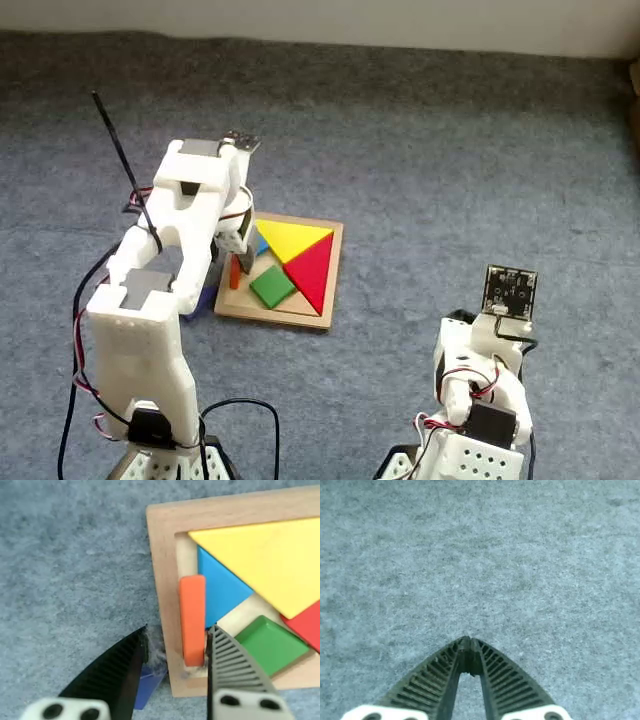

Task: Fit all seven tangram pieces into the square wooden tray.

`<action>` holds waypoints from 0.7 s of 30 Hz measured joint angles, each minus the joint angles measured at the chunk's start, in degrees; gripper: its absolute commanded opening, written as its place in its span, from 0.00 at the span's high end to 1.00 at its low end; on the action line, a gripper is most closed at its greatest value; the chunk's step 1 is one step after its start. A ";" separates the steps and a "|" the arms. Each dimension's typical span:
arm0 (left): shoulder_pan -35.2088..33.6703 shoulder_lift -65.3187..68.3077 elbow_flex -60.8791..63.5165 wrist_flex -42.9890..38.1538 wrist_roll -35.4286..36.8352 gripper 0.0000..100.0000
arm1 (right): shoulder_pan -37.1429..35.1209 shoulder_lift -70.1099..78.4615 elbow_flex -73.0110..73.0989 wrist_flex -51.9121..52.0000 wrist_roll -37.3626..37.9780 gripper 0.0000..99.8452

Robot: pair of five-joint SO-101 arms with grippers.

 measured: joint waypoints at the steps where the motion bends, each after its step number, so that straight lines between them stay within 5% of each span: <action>1: 0.00 0.00 0.00 0.00 0.00 0.80 | 0.00 0.00 0.00 0.00 0.00 0.99; 21: 0.44 -5.71 -3.08 6.77 -0.09 0.80 | 0.00 0.00 0.00 0.00 0.00 0.99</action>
